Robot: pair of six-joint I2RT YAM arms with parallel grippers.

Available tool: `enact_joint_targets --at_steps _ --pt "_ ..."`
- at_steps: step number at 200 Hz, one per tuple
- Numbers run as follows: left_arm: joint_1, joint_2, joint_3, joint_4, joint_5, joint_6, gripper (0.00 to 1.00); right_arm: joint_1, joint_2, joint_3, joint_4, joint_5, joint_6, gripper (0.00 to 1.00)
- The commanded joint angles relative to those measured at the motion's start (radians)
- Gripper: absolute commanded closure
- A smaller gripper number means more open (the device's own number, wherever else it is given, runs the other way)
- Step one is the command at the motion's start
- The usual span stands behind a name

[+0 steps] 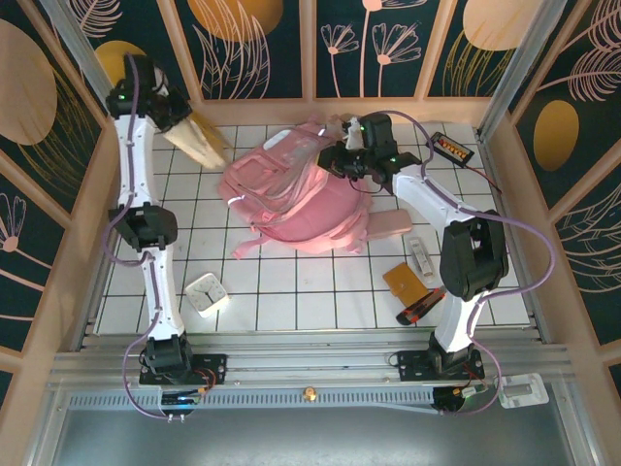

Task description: Pack the student bag

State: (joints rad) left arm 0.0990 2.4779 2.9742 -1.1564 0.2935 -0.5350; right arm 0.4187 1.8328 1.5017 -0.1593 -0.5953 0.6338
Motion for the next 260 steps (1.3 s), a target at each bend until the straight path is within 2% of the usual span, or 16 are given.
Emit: enact_joint_targets --at_steps 1,57,82,89,99,123,147,177,196,207,219,236,260 --pt "-0.027 -0.119 0.035 -0.014 0.09 -0.092 1.0 -0.017 -0.036 -0.032 0.087 0.011 -0.031 1.0" --pt "-0.166 -0.311 0.035 -0.104 0.104 -0.123 1.0 -0.018 -0.025 -0.071 0.139 -0.01 -0.028 1.0" --pt "-0.18 -0.345 0.031 -0.23 0.033 -0.067 1.0 -0.014 -0.016 -0.077 0.152 -0.024 -0.025 1.0" --pt "-0.183 -0.378 -0.035 -0.23 -0.006 -0.026 1.0 -0.012 -0.016 -0.081 0.157 -0.026 -0.024 1.0" --pt "-0.182 -0.439 -0.173 -0.218 -0.103 -0.018 0.79 -0.008 -0.012 -0.086 0.167 -0.029 -0.018 1.0" --pt "-0.182 -0.432 -0.262 -0.226 -0.189 0.014 0.44 0.0 -0.001 -0.084 0.173 -0.045 -0.014 1.0" --pt "-0.182 -0.362 -0.291 -0.226 -0.245 0.013 0.28 0.003 -0.005 -0.093 0.165 -0.053 -0.016 0.9" --pt "-0.153 -0.217 -0.231 -0.227 -0.258 -0.002 0.18 0.004 -0.016 -0.117 0.149 -0.053 -0.034 0.8" --pt "-0.12 -0.138 -0.259 -0.227 -0.311 0.004 0.07 0.004 -0.028 -0.137 0.147 -0.049 -0.045 0.78" --pt "-0.107 -0.119 -0.291 -0.227 -0.393 0.014 0.02 0.004 -0.032 -0.145 0.149 -0.048 -0.049 0.78" --pt "-0.088 -0.112 -0.327 -0.225 -0.418 0.018 0.01 0.003 -0.035 -0.149 0.15 -0.049 -0.054 0.76" --pt "-0.053 -0.105 -0.338 -0.225 -0.381 0.009 0.01 0.003 -0.044 -0.162 0.148 -0.042 -0.066 0.75" --pt "0.0 -0.088 -0.321 -0.203 -0.225 -0.038 0.01 0.0 -0.035 -0.179 0.163 -0.045 -0.064 0.74"
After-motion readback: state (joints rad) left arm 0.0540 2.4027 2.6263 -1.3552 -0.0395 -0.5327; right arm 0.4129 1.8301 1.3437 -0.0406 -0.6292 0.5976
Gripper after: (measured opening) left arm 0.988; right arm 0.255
